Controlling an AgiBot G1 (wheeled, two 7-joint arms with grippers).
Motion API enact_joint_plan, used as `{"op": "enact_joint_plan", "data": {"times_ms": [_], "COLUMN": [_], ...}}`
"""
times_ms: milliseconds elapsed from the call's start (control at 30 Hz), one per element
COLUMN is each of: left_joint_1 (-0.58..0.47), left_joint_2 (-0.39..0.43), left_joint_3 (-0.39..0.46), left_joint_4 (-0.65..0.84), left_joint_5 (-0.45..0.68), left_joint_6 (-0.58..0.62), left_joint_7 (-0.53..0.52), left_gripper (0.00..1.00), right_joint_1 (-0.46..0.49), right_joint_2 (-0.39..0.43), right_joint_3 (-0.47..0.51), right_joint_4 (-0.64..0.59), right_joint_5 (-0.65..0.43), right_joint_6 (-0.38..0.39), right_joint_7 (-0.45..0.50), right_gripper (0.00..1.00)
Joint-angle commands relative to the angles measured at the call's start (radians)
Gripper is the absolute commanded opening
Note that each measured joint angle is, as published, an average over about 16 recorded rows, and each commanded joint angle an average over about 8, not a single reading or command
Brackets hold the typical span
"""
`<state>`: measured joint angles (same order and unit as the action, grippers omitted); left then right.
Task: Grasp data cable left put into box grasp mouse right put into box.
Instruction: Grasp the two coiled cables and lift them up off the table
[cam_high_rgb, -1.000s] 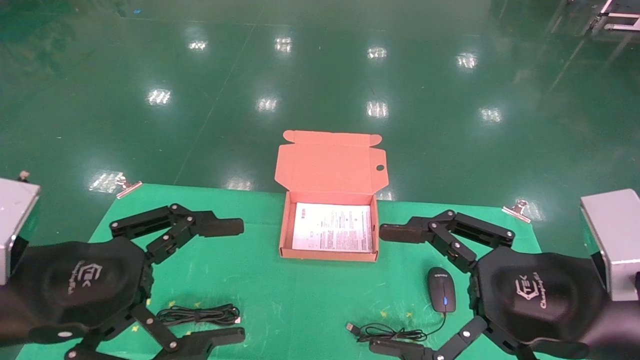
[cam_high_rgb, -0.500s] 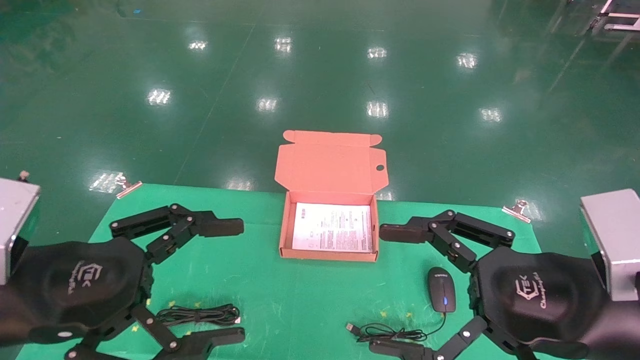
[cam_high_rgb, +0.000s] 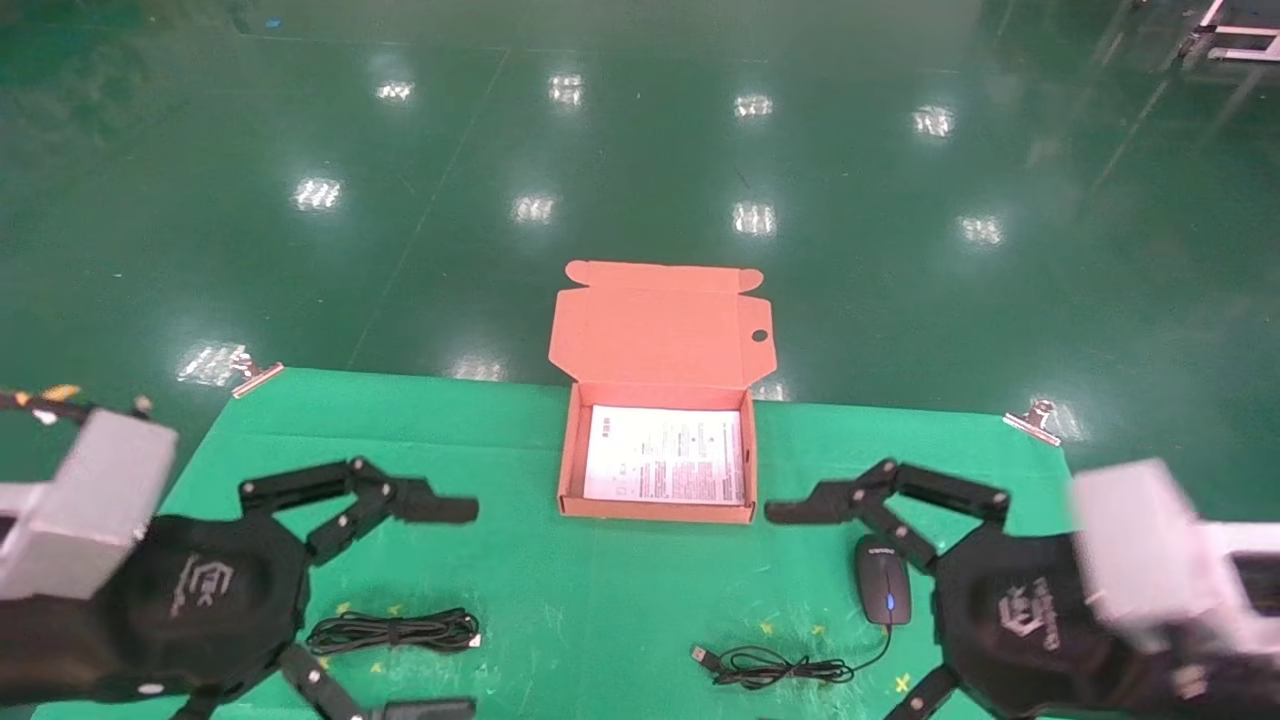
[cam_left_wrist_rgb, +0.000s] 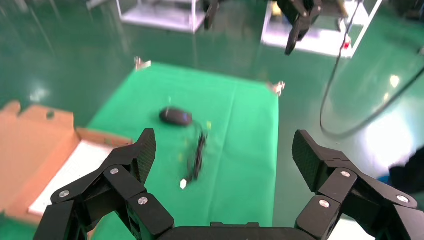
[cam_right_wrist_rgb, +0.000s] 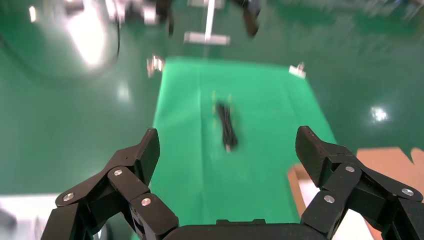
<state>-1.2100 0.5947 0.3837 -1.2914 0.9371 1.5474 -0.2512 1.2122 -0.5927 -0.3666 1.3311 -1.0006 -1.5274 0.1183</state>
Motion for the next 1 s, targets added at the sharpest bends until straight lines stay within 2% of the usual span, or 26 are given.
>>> {"op": "enact_joint_plan", "data": {"times_ms": [33,233,400,667,833,1000], "left_joint_1": [-0.028,-0.134,-0.247,-0.419,-0.441,-0.41], "left_joint_2": [-0.001,0.014,0.037,0.12,0.161,0.181], "left_joint_3": [0.019,0.131,0.273,0.538,0.627,0.656], "left_joint_4": [0.0,-0.018,-0.036,-0.029,-0.023,-0.011], "left_joint_5": [0.041,0.184,0.347,0.605,0.706,0.765], "left_joint_6": [0.011,0.034,0.039,0.031,-0.003,-0.057], "left_joint_7": [-0.015,-0.033,-0.003,0.027,0.009,-0.013], "left_gripper": [1.0,1.0,1.0,1.0,1.0,1.0], "right_joint_1": [0.029,0.152,0.243,0.317,0.327,0.317], "right_joint_2": [0.001,-0.033,-0.079,-0.157,-0.195,-0.228], "right_joint_3": [-0.015,-0.125,-0.24,-0.407,-0.49,-0.543], "right_joint_4": [0.01,0.023,0.029,0.026,0.024,0.022], "right_joint_5": [-0.052,-0.26,-0.418,-0.54,-0.635,-0.734], "right_joint_6": [-0.01,-0.034,-0.033,-0.026,-0.003,0.03], "right_joint_7": [-0.013,-0.122,-0.227,-0.35,-0.364,-0.318], "right_gripper": [1.0,1.0,1.0,1.0,1.0,1.0]}}
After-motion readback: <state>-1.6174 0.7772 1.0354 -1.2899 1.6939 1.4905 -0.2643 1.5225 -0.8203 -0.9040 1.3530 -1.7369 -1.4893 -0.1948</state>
